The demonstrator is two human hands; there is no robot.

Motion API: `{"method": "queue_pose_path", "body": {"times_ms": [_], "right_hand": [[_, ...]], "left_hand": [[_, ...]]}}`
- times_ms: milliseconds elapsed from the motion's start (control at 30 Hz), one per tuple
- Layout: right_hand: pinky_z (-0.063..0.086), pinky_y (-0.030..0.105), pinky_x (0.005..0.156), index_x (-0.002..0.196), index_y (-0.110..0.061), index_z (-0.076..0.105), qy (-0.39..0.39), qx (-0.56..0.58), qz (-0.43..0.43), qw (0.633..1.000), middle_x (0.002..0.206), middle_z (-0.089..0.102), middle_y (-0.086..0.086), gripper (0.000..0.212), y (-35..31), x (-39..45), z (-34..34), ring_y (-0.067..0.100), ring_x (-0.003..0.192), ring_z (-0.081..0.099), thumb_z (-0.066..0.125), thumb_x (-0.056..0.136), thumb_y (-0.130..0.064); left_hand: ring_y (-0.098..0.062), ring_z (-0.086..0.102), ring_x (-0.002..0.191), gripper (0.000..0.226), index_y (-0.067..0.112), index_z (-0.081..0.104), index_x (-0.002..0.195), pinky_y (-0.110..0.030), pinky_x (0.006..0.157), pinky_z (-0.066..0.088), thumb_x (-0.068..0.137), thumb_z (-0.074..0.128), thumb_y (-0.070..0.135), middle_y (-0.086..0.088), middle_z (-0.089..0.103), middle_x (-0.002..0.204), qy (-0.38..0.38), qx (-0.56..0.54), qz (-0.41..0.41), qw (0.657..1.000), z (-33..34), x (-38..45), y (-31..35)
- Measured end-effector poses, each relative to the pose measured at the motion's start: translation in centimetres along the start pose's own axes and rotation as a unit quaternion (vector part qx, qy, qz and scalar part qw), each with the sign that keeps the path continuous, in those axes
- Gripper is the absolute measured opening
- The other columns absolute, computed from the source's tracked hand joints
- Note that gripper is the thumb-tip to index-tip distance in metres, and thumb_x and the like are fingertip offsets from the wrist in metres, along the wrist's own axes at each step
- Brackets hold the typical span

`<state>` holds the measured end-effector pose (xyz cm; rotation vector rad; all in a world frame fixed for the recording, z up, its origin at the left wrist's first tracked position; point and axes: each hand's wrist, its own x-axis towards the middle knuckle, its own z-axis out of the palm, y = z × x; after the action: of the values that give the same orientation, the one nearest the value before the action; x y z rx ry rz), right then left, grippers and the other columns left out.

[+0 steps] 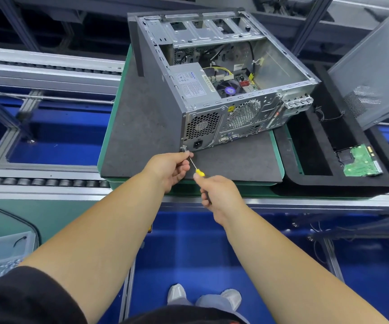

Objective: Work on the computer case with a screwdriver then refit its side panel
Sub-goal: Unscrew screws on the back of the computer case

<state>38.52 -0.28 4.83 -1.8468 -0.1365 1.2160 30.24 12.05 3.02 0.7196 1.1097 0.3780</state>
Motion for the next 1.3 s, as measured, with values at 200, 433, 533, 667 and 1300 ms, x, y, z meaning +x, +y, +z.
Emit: {"method": "queue_pose_path", "body": {"times_ms": [200, 433, 533, 667, 1300], "right_hand": [[0.033, 0.021, 0.046, 0.078, -0.012, 0.072, 0.022, -0.038, 0.027, 0.999, 0.060, 0.058, -0.003, 0.047, -0.6, 0.2, 0.2, 0.009, 0.049, 0.040, 0.050, 0.100, -0.047], [0.032, 0.019, 0.043, 0.086, -0.009, 0.064, -0.050, 0.088, 0.060, 0.993, 0.068, 0.054, 0.003, 0.036, -0.5, 0.0, -0.6, 0.010, 0.051, 0.040, 0.069, 0.090, -0.045], [0.037, 0.023, 0.050, 0.076, -0.013, 0.062, 0.043, -0.041, -0.044, 0.997, 0.064, 0.059, -0.002, 0.033, -0.1, 0.3, -0.2, 0.009, 0.051, 0.047, 0.070, 0.088, -0.043], [0.037, 0.022, 0.045, 0.075, -0.013, 0.071, 0.054, -0.052, -0.004, 0.997, 0.049, 0.061, -0.008, 0.042, -0.3, 0.7, 0.1, 0.006, 0.042, 0.046, 0.056, 0.097, -0.046], [0.030, 0.020, 0.041, 0.084, -0.009, 0.073, -0.048, -0.011, 0.043, 0.998, 0.054, 0.052, -0.003, 0.043, -0.6, 0.7, 0.0, 0.009, 0.044, 0.035, 0.052, 0.100, -0.044]], "left_hand": [[-0.005, 0.058, 0.048, 0.013, 0.011, 0.076, 0.087, -0.016, 0.044, 0.048, 0.086, 0.073, 0.024, 0.004, 0.062, 0.057, 0.010, 0.009, -0.004, 1.000, 0.0, 0.4, 0.0], [-0.005, 0.059, 0.047, 0.017, 0.011, 0.076, 0.086, -0.017, 0.043, 0.047, 0.081, 0.078, 0.026, 0.004, 0.063, 0.056, 0.030, 0.000, -0.001, 1.000, 0.3, 0.5, -0.2], [-0.005, 0.059, 0.047, 0.017, 0.010, 0.075, 0.086, -0.017, 0.043, 0.049, 0.081, 0.079, 0.027, 0.004, 0.063, 0.055, 0.030, -0.002, 0.003, 1.000, 0.4, 0.5, -0.2], [-0.005, 0.062, 0.052, 0.016, 0.012, 0.076, 0.088, -0.017, 0.046, 0.051, 0.085, 0.074, 0.027, 0.004, 0.064, 0.058, 0.015, 0.006, 0.003, 1.000, 0.3, 0.3, -0.1], [-0.005, 0.062, 0.050, 0.014, 0.015, 0.076, 0.082, -0.016, 0.043, 0.049, 0.088, 0.071, 0.027, 0.006, 0.056, 0.053, 0.008, 0.000, 0.000, 1.000, 0.1, 0.4, 0.0]]}}
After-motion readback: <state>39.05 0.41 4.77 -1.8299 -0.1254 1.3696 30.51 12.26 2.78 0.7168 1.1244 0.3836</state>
